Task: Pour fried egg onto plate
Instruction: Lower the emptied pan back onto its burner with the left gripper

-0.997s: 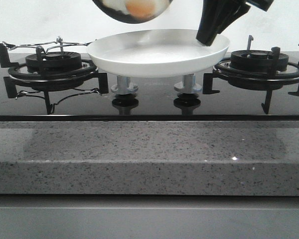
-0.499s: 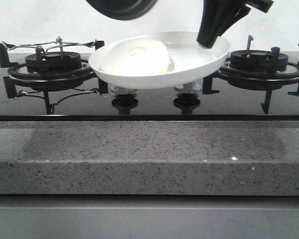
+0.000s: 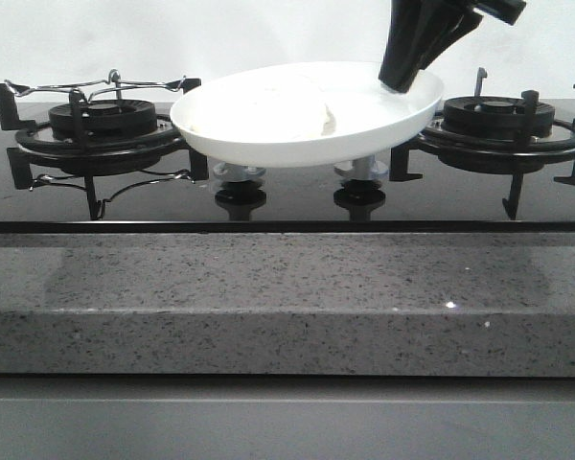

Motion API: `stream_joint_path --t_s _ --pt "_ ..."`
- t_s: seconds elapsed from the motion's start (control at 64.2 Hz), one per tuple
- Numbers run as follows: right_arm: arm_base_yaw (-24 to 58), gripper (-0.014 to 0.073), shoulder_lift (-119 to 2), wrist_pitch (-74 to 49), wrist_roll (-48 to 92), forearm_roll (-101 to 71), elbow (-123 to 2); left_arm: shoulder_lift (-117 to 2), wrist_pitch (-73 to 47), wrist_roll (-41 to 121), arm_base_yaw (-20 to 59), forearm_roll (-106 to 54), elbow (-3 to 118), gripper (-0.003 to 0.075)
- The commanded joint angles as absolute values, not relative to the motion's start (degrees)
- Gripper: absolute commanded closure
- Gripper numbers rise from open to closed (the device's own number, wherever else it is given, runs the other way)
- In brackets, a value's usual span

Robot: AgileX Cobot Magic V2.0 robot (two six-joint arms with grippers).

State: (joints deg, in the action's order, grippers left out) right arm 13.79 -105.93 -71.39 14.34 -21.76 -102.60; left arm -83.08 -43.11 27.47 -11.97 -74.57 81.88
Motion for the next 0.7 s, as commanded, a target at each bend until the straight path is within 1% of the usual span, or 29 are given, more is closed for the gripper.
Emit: stream_joint_path --t_s 0.0,0.109,0.218,0.686 --pt "13.73 0.0661 -102.73 -70.15 14.58 -24.24 -104.26 -85.57 -50.91 28.07 -16.77 -89.46 83.78 0.0739" --pt "13.73 0.0661 -102.73 -70.15 14.58 -24.24 -104.26 -90.33 -55.91 27.83 -20.39 -93.7 83.78 0.0739" --pt "13.73 0.0661 -102.73 -70.15 14.58 -24.24 -104.26 -93.65 -56.99 27.84 -21.66 -93.96 83.78 0.0739" --pt "13.73 0.0661 -102.73 -70.15 14.58 -24.24 -104.26 -102.09 -56.44 27.84 -21.63 -91.84 83.73 0.0739"
